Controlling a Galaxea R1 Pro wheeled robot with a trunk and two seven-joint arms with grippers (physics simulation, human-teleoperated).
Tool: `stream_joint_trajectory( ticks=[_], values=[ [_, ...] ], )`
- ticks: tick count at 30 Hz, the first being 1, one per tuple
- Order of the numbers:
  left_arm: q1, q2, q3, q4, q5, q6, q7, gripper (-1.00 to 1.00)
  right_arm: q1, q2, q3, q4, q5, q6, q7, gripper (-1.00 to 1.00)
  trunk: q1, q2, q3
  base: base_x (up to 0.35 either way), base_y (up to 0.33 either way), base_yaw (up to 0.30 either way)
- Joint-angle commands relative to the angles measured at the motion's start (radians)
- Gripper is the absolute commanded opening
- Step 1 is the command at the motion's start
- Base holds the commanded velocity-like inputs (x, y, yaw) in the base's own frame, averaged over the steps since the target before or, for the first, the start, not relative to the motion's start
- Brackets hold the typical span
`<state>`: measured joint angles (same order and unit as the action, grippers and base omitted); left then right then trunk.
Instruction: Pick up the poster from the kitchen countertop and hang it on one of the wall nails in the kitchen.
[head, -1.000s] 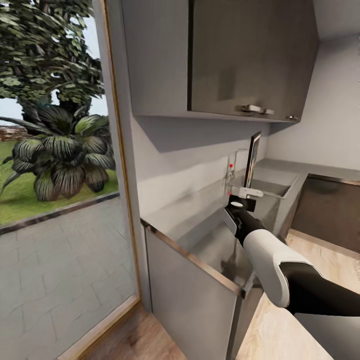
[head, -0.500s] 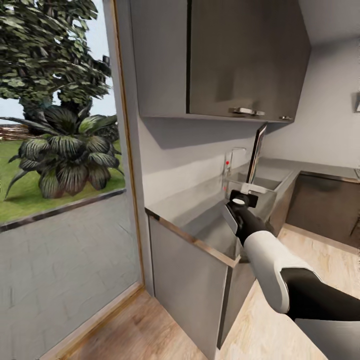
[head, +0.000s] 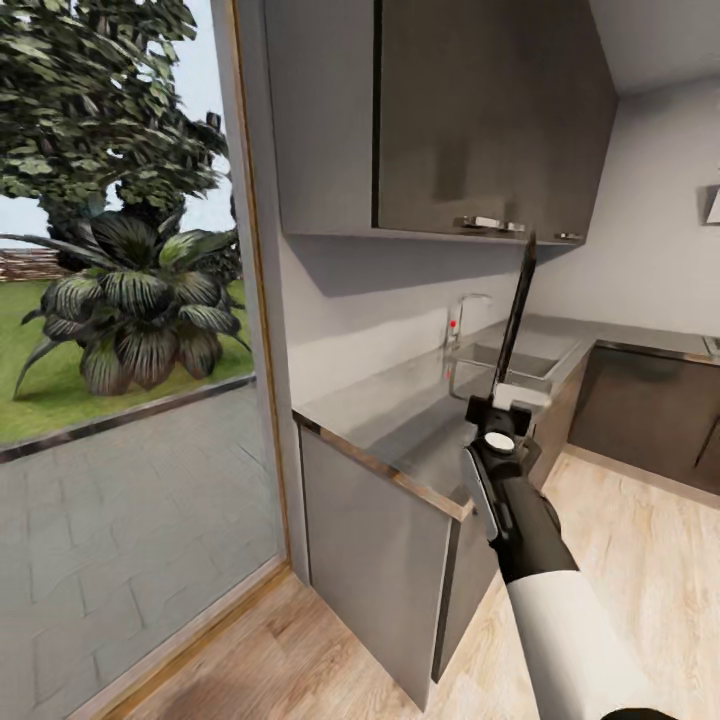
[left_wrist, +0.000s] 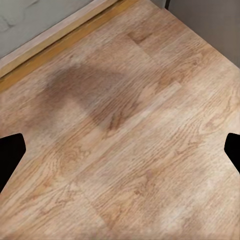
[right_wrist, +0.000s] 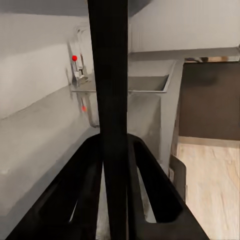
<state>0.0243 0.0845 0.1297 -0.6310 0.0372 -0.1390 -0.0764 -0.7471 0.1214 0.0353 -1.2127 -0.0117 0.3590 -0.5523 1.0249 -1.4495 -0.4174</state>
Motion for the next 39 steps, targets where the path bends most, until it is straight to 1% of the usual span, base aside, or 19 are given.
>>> stream_joint_trajectory(
  ticks=[1, 2, 4, 5, 6, 7, 9, 10, 11, 14, 15, 17, 19, 21, 23, 24, 27, 33, 39],
  values=[
    [0.001, 0.000, 0.004, -0.001, 0.004, -0.001, -0.008, 1.00, 0.018, -0.001, 0.002, -0.036, -0.003, 0.021, 0.013, -1.00, 0.000, -0.001, -0.001, -0.004, 0.000, 0.000],
    [0.000, 0.000, 0.004, -0.002, 0.004, -0.001, -0.008, 1.00, 0.055, -0.003, 0.003, -0.103, -0.002, 0.051, 0.064, -1.00, 0.000, -0.001, -0.001, -0.002, 0.000, 0.000],
    [0.000, 0.000, 0.004, -0.002, 0.004, -0.001, -0.008, 1.00, 0.091, -0.005, 0.003, -0.164, -0.002, 0.077, 0.138, -1.00, 0.000, -0.001, -0.001, -0.002, 0.000, 0.000],
    [0.000, -0.001, 0.004, -0.002, 0.004, -0.001, -0.008, 1.00, 0.137, -0.008, 0.000, -0.235, -0.001, 0.099, 0.278, -1.00, 0.000, -0.001, -0.001, 0.000, 0.000, 0.000],
    [0.000, 0.000, 0.004, -0.002, 0.004, -0.001, -0.008, 1.00, 0.149, -0.009, -0.002, -0.254, 0.000, 0.104, 0.328, -1.00, 0.000, -0.001, -0.001, 0.000, 0.000, 0.000],
    [0.000, 0.000, 0.004, -0.002, 0.004, -0.001, -0.008, 1.00, 0.169, -0.012, -0.005, -0.281, 0.000, 0.111, 0.432, -1.00, 0.000, -0.001, -0.001, 0.000, 0.000, 0.000],
    [0.000, 0.000, 0.004, -0.002, 0.003, -0.001, -0.008, 1.00, 0.186, -0.027, -0.022, -0.298, 0.000, 0.114, 0.554, -1.00, 0.000, -0.001, -0.001, 0.000, 0.000, 0.000],
    [0.001, 0.000, 0.004, -0.001, 0.004, -0.001, -0.008, 1.00, 0.201, -0.045, -0.051, -0.309, 0.000, 0.116, 0.678, -1.00, 0.000, -0.001, -0.001, 0.000, 0.000, 0.000],
    [0.001, 0.000, 0.004, -0.001, 0.004, -0.001, -0.008, 1.00, 0.217, -0.063, -0.105, -0.319, 0.000, 0.118, 0.866, -1.00, 0.000, -0.001, -0.001, 0.000, 0.000, 0.000],
    [0.001, 0.000, 0.004, 0.000, 0.003, -0.001, -0.008, 1.00, 0.227, -0.073, -0.182, -0.324, 0.000, 0.118, 1.071, -1.00, 0.000, -0.001, -0.001, 0.000, 0.000, 0.000],
    [0.001, 0.000, 0.004, 0.000, 0.004, -0.001, -0.008, 1.00, 0.230, -0.077, -0.244, -0.326, 0.001, 0.118, 1.207, -1.00, 0.000, -0.001, -0.001, 0.000, 0.000, 0.000],
    [0.001, -0.001, 0.004, 0.001, 0.004, -0.001, -0.008, 1.00, 0.232, -0.080, -0.306, -0.326, 0.001, 0.118, 1.333, -1.00, 0.000, -0.001, -0.001, 0.000, 0.000, 0.000],
    [0.000, 0.000, 0.004, 0.003, 0.003, -0.001, -0.008, 1.00, 0.237, -0.083, -0.406, -0.327, 0.004, 0.118, 1.554, -1.00, 0.000, -0.001, -0.001, 0.000, 0.000, 0.000],
    [0.000, 0.000, 0.004, 0.003, 0.004, -0.001, -0.008, 1.00, 0.256, -0.085, -0.452, -0.327, 0.007, 0.118, 1.716, -1.00, 0.000, -0.001, -0.001, 0.000, 0.000, 0.000],
    [0.000, -0.001, 0.004, 0.003, 0.004, -0.001, -0.008, 1.00, 0.270, -0.085, -0.464, -0.327, 0.007, 0.117, 1.772, -1.00, 0.000, -0.001, -0.001, 0.000, 0.000, 0.000],
    [0.001, -0.001, 0.004, 0.004, 0.003, -0.001, -0.008, 1.00, 0.286, -0.086, -0.474, -0.326, 0.008, 0.115, 1.827, -1.00, 0.000, -0.001, -0.001, 0.000, 0.000, 0.000],
    [0.001, -0.001, 0.003, 0.005, 0.004, -0.002, -0.008, 1.00, 0.302, -0.086, -0.480, -0.321, 0.010, 0.115, 1.867, -1.00, 0.000, -0.001, -0.001, 0.000, 0.000, 0.000],
    [0.000, -0.001, 0.003, 0.005, 0.004, -0.002, -0.008, 1.00, 0.347, -0.086, -0.483, -0.278, 0.011, 0.111, 1.884, -1.00, 0.000, -0.001, -0.001, 0.000, 0.000, 0.000],
    [0.001, -0.002, 0.002, 0.005, 0.004, -0.001, -0.008, 1.00, 0.359, -0.086, -0.482, -0.261, 0.013, 0.112, 1.883, -1.00, 0.000, -0.001, -0.001, -0.047, -0.043, 0.000]
  ],
)
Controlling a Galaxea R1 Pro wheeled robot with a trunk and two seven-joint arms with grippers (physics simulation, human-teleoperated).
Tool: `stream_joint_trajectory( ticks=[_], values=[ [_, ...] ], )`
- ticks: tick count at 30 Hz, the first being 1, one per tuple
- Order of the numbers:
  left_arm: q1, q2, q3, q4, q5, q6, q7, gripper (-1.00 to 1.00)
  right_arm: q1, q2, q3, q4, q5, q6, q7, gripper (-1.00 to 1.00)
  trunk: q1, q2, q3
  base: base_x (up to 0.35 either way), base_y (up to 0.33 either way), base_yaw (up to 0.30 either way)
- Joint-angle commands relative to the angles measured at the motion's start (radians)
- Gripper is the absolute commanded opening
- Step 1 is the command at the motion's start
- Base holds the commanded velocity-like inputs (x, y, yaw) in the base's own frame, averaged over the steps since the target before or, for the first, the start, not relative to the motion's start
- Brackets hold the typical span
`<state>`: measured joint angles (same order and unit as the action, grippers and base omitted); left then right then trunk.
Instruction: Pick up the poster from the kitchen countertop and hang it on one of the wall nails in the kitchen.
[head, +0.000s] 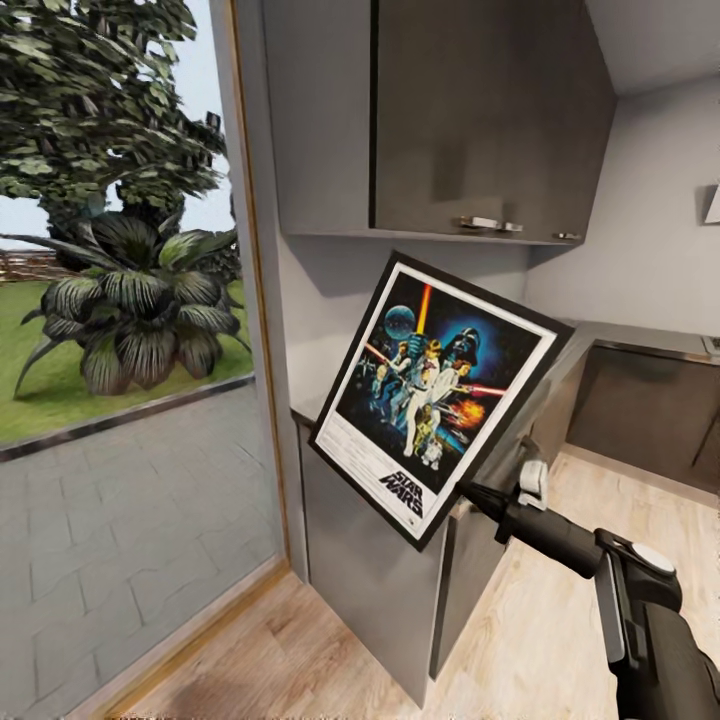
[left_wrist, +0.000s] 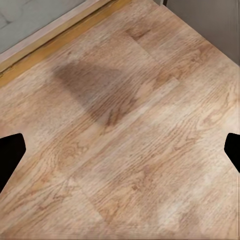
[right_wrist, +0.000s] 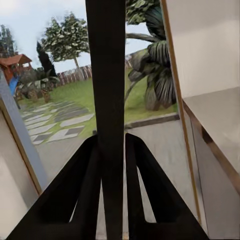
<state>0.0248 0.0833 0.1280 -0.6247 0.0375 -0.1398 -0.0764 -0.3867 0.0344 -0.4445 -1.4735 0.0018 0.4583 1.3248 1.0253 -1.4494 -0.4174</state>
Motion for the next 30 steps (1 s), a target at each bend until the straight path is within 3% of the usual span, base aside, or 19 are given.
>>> stream_joint_trajectory(
  ticks=[1, 15, 22, 30],
  values=[
    [0.000, 0.000, 0.004, -0.001, 0.004, -0.001, -0.008, 1.00, -0.001, 0.001, -0.002, 0.001, -0.001, 0.013, 0.005, -1.00, 0.000, -0.001, -0.001, -0.161, -0.146, 0.000],
    [0.000, 0.000, 0.002, -0.001, 0.004, -0.001, -0.008, 1.00, 0.000, 0.003, 0.003, 0.007, 0.002, 0.011, -0.002, -1.00, 0.000, -0.001, -0.001, -0.249, -0.195, 0.001],
    [0.000, 0.000, 0.003, -0.001, 0.003, 0.000, -0.008, 1.00, 0.000, 0.005, 0.008, 0.007, 0.003, 0.011, -0.013, -1.00, 0.000, -0.001, -0.001, -0.078, -0.019, 0.253],
    [0.000, 0.000, 0.004, -0.001, 0.002, -0.001, -0.008, 1.00, 0.000, 0.005, 0.009, 0.007, 0.003, 0.011, -0.019, -1.00, 0.000, -0.001, -0.001, -0.283, 0.007, 0.182]
  ],
)
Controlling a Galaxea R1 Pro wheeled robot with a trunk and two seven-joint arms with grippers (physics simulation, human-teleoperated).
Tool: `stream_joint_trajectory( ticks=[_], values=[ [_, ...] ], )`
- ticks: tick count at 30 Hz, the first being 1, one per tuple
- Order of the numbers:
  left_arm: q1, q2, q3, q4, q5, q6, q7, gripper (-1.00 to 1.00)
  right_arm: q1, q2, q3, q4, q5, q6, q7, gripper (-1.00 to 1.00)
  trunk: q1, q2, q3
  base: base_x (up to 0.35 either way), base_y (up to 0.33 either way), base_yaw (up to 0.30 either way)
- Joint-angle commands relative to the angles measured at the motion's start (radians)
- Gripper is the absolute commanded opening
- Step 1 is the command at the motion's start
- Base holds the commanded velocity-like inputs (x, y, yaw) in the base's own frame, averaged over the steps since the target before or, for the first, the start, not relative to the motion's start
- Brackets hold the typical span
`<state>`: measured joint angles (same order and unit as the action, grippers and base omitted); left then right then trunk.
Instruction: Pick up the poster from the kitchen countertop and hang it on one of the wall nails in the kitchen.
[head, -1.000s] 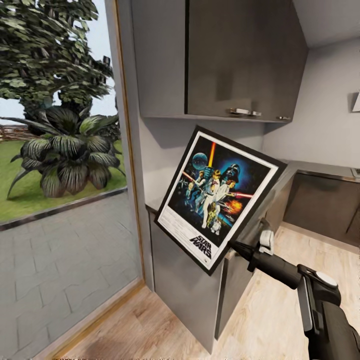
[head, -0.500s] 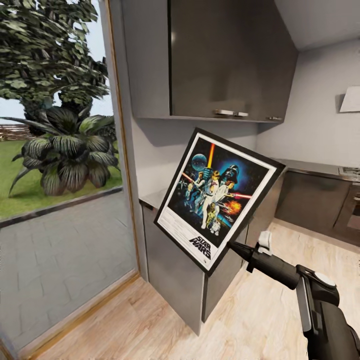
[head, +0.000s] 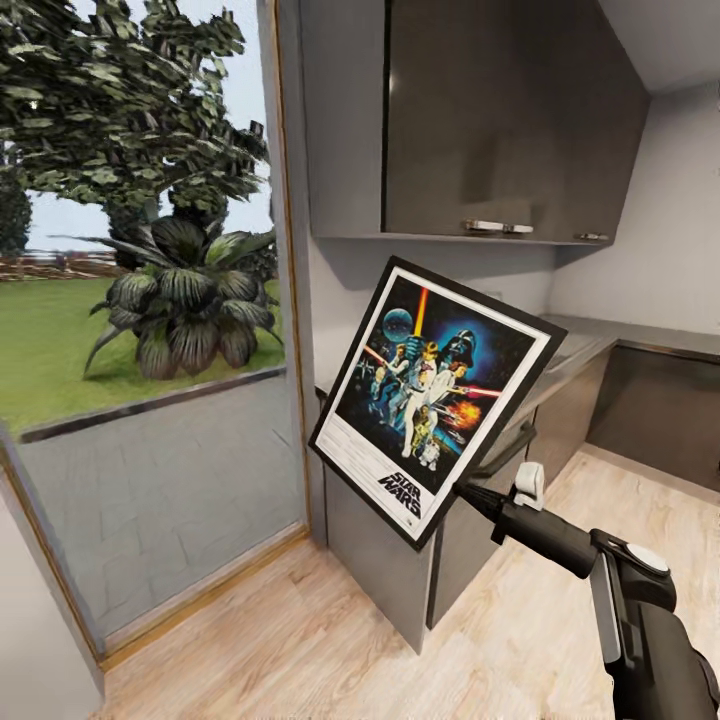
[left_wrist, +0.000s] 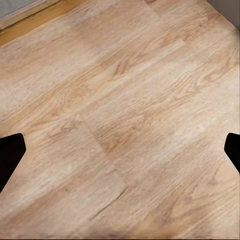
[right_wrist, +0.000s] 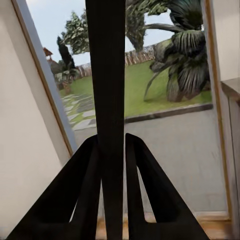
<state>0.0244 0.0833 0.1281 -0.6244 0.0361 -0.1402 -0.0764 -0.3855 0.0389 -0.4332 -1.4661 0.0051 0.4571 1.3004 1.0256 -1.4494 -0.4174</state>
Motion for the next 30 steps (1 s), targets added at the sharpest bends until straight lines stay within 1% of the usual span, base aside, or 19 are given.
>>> stream_joint_trajectory(
  ticks=[1, 5, 8, 11, 12, 16, 19, 21, 23, 25, 26, 30],
  values=[
    [0.000, 0.000, 0.004, -0.001, 0.004, 0.000, -0.008, 1.00, -0.001, 0.001, -0.002, 0.000, -0.001, 0.012, 0.006, -1.00, -0.001, -0.001, -0.001, -0.332, 0.000, 0.016],
    [0.001, 0.000, 0.004, -0.001, 0.004, -0.001, -0.008, 1.00, -0.001, 0.003, -0.002, 0.000, -0.001, 0.011, 0.003, -1.00, -0.001, -0.001, -0.001, -0.312, 0.000, 0.008],
    [0.000, 0.000, 0.004, -0.001, 0.004, 0.000, -0.008, 1.00, -0.001, 0.004, -0.002, 0.000, 0.003, 0.011, 0.003, -1.00, -0.001, -0.001, -0.001, -0.140, 0.000, 0.053],
    [0.001, 0.000, 0.003, -0.001, 0.004, 0.000, -0.008, 1.00, -0.001, 0.005, -0.002, 0.000, 0.025, 0.011, 0.002, -1.00, -0.001, -0.001, -0.001, -0.052, 0.000, 0.191],
    [0.001, 0.000, 0.003, -0.001, 0.004, 0.000, -0.008, 1.00, -0.001, 0.006, -0.002, 0.000, 0.039, 0.011, 0.002, -1.00, -0.001, -0.001, -0.001, -0.026, 0.000, 0.240],
    [0.001, 0.000, 0.003, -0.002, 0.004, 0.001, -0.008, 1.00, -0.001, 0.007, -0.001, 0.000, 0.060, 0.011, 0.001, -1.00, -0.001, -0.001, -0.001, -0.016, 0.000, 0.260],
    [0.000, 0.000, 0.003, -0.003, 0.004, 0.001, -0.008, 1.00, -0.001, 0.007, 0.012, 0.000, 0.069, 0.011, 0.001, -1.00, -0.001, -0.001, -0.001, -0.006, 0.000, 0.279],
    [0.001, 0.000, 0.003, -0.003, 0.004, 0.001, -0.008, 1.00, -0.001, 0.007, 0.034, 0.000, 0.073, 0.011, 0.001, -1.00, -0.001, -0.001, -0.001, -0.003, 0.000, 0.275],
    [0.000, 0.000, 0.003, -0.003, 0.004, 0.001, -0.008, 1.00, -0.001, 0.007, 0.044, 0.000, 0.074, 0.011, 0.001, -1.00, -0.001, -0.001, -0.001, -0.002, 0.000, 0.209],
    [0.000, 0.000, 0.003, -0.003, 0.004, 0.001, -0.008, 1.00, -0.001, 0.007, 0.052, 0.000, 0.075, 0.011, 0.001, -1.00, -0.001, -0.001, -0.001, -0.001, 0.000, 0.134],
    [0.000, 0.000, 0.003, -0.004, 0.004, 0.001, -0.008, 1.00, -0.001, 0.007, 0.062, 0.000, 0.076, 0.011, 0.000, -1.00, -0.001, -0.001, -0.001, 0.000, 0.000, 0.049],
    [0.000, 0.000, 0.003, -0.004, 0.004, 0.001, -0.008, 1.00, -0.001, 0.007, 0.066, 0.003, 0.076, 0.011, 0.000, -1.00, -0.001, -0.001, -0.001, 0.000, 0.000, 0.028]
  ],
)
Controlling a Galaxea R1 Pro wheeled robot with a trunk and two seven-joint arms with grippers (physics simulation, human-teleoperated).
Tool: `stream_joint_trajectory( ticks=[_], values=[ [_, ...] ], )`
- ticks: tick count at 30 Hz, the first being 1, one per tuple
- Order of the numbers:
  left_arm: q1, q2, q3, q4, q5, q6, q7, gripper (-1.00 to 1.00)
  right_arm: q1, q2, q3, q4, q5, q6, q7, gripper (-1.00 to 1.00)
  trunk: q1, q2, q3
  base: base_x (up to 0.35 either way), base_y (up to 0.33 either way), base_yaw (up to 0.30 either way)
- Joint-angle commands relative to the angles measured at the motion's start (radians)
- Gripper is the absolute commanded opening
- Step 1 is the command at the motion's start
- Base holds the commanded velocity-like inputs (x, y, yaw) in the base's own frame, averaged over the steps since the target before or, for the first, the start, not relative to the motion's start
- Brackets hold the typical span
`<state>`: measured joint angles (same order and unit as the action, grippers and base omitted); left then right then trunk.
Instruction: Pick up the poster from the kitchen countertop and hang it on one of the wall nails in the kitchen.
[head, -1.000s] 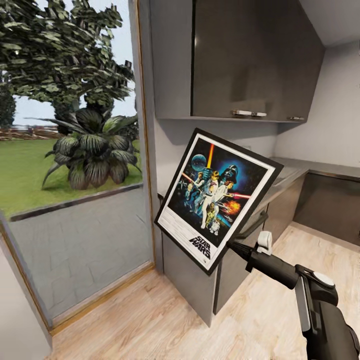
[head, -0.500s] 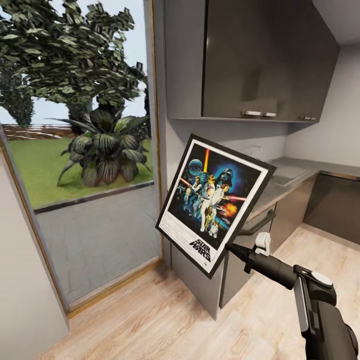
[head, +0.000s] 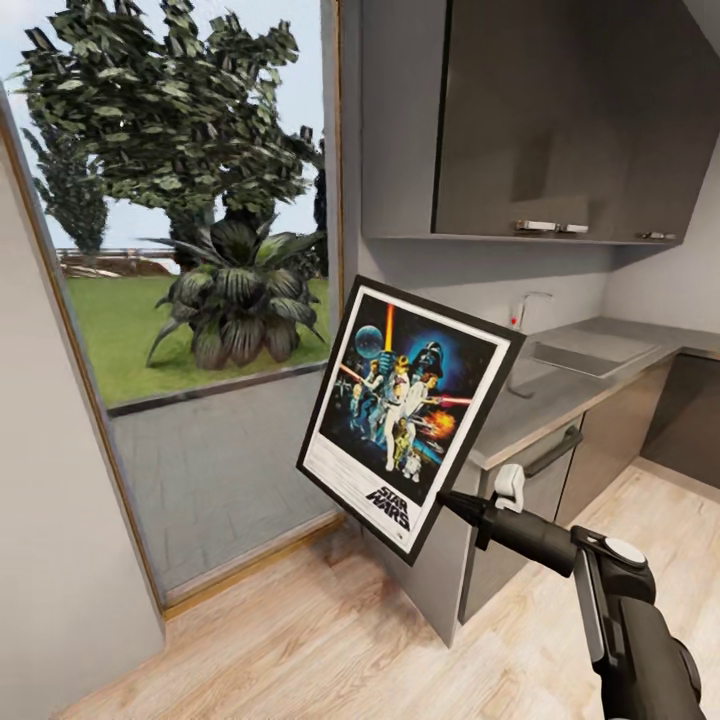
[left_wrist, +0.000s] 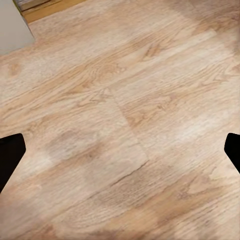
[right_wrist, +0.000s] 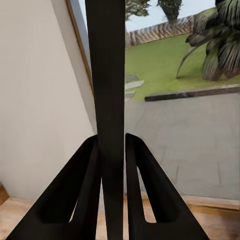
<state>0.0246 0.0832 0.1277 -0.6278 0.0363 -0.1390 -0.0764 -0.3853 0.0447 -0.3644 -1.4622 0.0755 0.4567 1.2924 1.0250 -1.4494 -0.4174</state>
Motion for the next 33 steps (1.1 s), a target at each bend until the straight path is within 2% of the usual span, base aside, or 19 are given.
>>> stream_joint_trajectory(
  ticks=[1, 6, 8, 10, 22, 24, 25, 33],
  values=[
    [0.000, 0.000, 0.004, -0.001, 0.004, -0.001, -0.008, 1.00, -0.001, 0.001, -0.002, -0.001, 0.006, 0.011, 0.008, -1.00, 0.000, -0.001, -0.001, -0.006, 0.000, 0.013],
    [0.000, 0.000, 0.004, 0.000, 0.004, -0.001, -0.008, 1.00, -0.001, 0.001, 0.006, 0.002, 0.006, 0.011, -0.038, -1.00, 0.000, -0.001, -0.001, -0.138, -0.087, 0.016],
    [0.001, 0.000, 0.003, 0.000, 0.004, -0.001, -0.008, 1.00, -0.001, 0.001, 0.039, 0.003, 0.006, 0.011, -0.068, -1.00, 0.000, -0.001, -0.001, -0.067, -0.047, 0.176],
    [0.000, 0.000, 0.003, 0.000, 0.004, -0.001, -0.008, 1.00, -0.001, 0.001, 0.053, 0.006, 0.006, 0.011, -0.076, -1.00, 0.000, -0.001, -0.001, -0.034, -0.024, 0.234],
    [0.000, 0.000, 0.004, 0.000, 0.004, -0.001, -0.008, 1.00, -0.001, 0.001, 0.080, 0.024, 0.006, 0.012, -0.082, -1.00, 0.000, -0.001, -0.001, -0.005, -0.004, 0.285],
    [0.000, 0.000, 0.004, 0.000, 0.005, -0.001, -0.008, 1.00, -0.001, 0.001, 0.117, 0.029, 0.007, 0.013, -0.084, -1.00, 0.000, -0.001, -0.001, 0.000, 0.004, 0.294],
    [0.000, 0.000, 0.004, 0.000, 0.005, -0.001, -0.008, 1.00, -0.001, 0.001, 0.130, 0.042, 0.007, 0.013, -0.085, -1.00, 0.000, -0.001, -0.001, 0.000, 0.204, 0.294],
    [0.000, 0.000, 0.005, 0.002, 0.005, -0.001, -0.008, 1.00, -0.001, 0.001, 0.134, 0.051, 0.007, 0.012, -0.085, -1.00, 0.000, -0.001, -0.001, -0.115, 0.251, 0.287]
  ],
)
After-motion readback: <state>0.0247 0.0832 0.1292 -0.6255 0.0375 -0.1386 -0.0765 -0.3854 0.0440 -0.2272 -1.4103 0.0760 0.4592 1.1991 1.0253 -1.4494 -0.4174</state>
